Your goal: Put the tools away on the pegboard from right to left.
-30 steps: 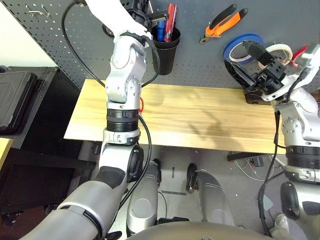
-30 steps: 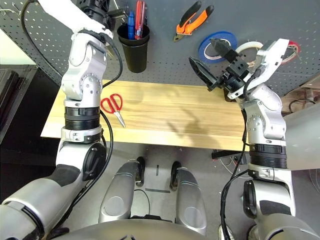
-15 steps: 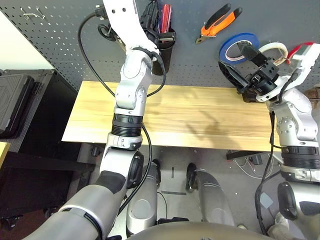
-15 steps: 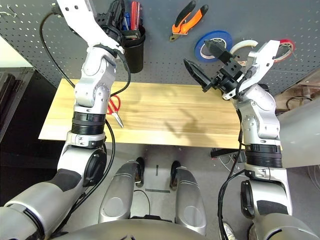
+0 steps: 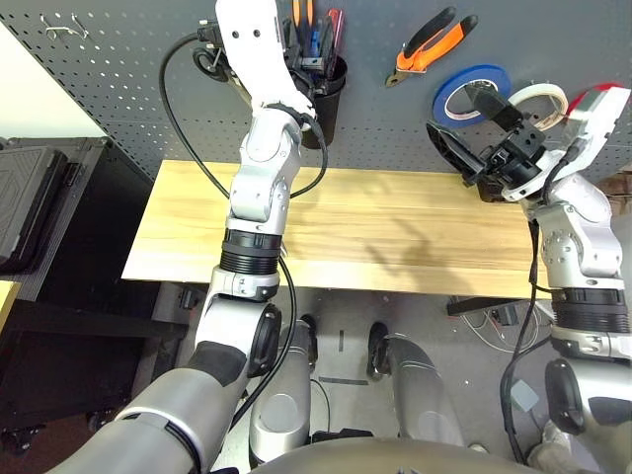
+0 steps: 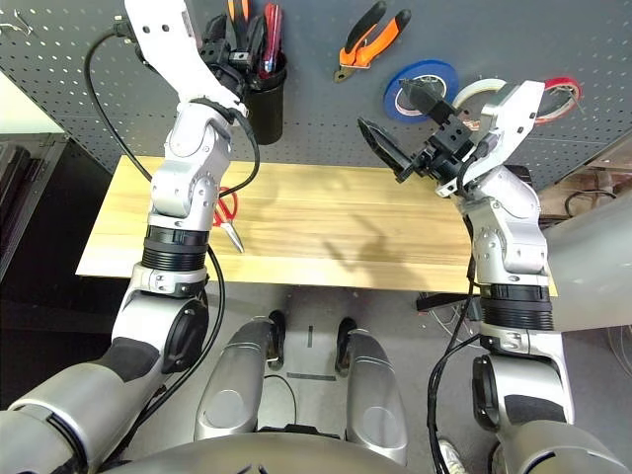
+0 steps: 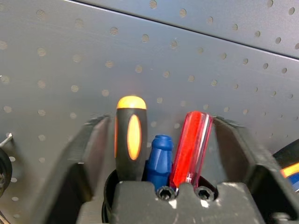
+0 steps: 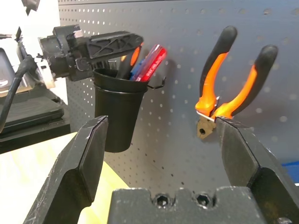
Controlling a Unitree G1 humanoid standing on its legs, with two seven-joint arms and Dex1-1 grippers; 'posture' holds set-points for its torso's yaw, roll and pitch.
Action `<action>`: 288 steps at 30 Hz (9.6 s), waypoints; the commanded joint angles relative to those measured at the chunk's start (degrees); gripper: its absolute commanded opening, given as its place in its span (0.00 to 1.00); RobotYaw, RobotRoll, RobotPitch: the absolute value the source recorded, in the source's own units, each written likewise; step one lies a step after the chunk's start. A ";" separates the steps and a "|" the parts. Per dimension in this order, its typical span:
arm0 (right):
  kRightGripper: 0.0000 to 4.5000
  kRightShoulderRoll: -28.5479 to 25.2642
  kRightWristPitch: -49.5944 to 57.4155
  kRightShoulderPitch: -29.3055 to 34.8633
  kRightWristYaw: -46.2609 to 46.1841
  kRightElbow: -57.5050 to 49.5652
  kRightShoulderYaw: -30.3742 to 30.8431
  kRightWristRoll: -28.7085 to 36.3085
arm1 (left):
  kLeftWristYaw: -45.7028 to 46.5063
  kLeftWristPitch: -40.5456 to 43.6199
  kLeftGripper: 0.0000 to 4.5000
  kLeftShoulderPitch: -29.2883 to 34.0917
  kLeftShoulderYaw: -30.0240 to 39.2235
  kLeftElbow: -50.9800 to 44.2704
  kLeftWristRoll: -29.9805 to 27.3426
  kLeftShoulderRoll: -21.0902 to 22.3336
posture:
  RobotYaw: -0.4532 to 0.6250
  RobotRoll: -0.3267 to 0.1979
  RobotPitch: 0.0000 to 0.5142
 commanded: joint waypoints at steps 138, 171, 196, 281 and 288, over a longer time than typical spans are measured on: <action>1.00 7.09 9.53 2.95 -9.09 11.28 25.09 -29.66 | 15.60 2.65 0.00 11.90 9.86 47.93 7.16 6.63 | 0.60 0.62 0.59; 1.00 4.59 -1.76 -1.96 3.50 19.02 20.58 -23.18 | 13.07 3.26 0.00 28.56 9.97 2.47 -1.21 -1.30 | 0.67 0.62 0.53; 1.00 7.15 -8.63 -1.65 10.54 12.81 9.34 -4.30 | 7.10 -6.54 0.00 34.34 11.53 -18.53 -6.68 -0.76 | 0.69 0.62 0.51; 1.00 11.50 -13.87 0.98 -6.50 9.55 5.46 -7.89 | -7.84 -13.02 0.99 21.93 6.96 9.80 -1.45 12.88 | 0.65 0.62 0.42; 1.00 11.25 -15.93 5.33 -16.13 8.63 2.87 -11.74 | -9.10 -12.63 0.99 30.26 7.55 3.72 -1.19 14.58 | 0.64 0.62 0.41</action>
